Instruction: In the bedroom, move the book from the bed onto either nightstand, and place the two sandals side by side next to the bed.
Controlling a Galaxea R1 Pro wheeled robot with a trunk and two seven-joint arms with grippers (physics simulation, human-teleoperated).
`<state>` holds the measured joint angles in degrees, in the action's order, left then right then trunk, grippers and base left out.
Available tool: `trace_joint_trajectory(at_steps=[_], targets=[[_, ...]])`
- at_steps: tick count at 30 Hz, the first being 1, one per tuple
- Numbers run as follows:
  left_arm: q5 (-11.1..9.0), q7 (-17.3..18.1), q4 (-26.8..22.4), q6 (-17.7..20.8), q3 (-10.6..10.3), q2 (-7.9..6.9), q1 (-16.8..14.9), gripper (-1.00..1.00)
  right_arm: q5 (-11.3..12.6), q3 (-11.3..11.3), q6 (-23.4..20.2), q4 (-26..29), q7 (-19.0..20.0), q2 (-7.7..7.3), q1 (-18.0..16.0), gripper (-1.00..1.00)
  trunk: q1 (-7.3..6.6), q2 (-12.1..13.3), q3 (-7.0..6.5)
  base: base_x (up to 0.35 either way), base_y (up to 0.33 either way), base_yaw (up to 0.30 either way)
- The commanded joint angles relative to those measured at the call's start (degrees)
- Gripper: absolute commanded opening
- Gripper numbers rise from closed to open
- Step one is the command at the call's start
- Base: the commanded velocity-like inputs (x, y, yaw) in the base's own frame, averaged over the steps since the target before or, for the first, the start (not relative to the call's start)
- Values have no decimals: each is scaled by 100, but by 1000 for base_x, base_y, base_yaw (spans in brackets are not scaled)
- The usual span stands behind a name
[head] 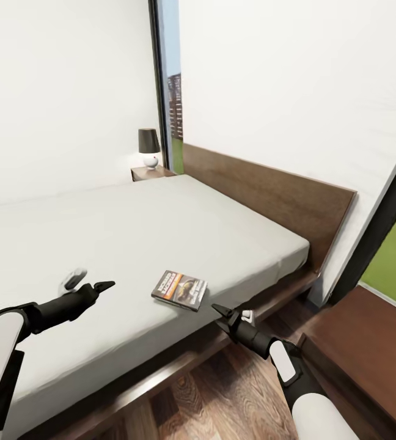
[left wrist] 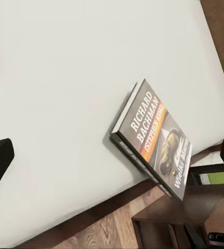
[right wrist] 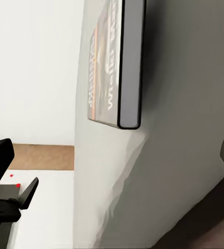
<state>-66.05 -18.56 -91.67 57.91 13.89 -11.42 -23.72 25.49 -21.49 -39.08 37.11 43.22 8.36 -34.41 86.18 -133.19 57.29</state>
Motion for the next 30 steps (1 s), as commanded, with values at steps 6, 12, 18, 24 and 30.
trace_joint_trajectory(at_steps=[6, 12, 18, 24, 30], targets=[[-46, -64, 17, 18, 2, -2, 22, 100, 18, -31, -116, 3, 11, 6, -5, 100, 1, -2, 5, 166, 175, 0], [-54, -79, 35, 13, 16, -1, 30, 100, 29, -31, -230, 0, -8, 2, -5, 100, 1, -2, 5, 65, 69, 0], [-59, -85, 41, 11, 23, 2, 33, 100, 34, -31, -286, 8, -32, 0, -23, 100, 1, -2, 5, 20, 21, 37], [-58, -86, 43, 10, 25, 11, 34, 100, 35, -35, -304, 7, -39, -3, -63, 100, 1, -2, 3, 6, 6, 126], [-69, -86, 43, 10, 24, 15, 34, 100, 35, -38, -310, 7, -31, -8, -77, 100, 1, -2, 3, 2, 2, 45]])
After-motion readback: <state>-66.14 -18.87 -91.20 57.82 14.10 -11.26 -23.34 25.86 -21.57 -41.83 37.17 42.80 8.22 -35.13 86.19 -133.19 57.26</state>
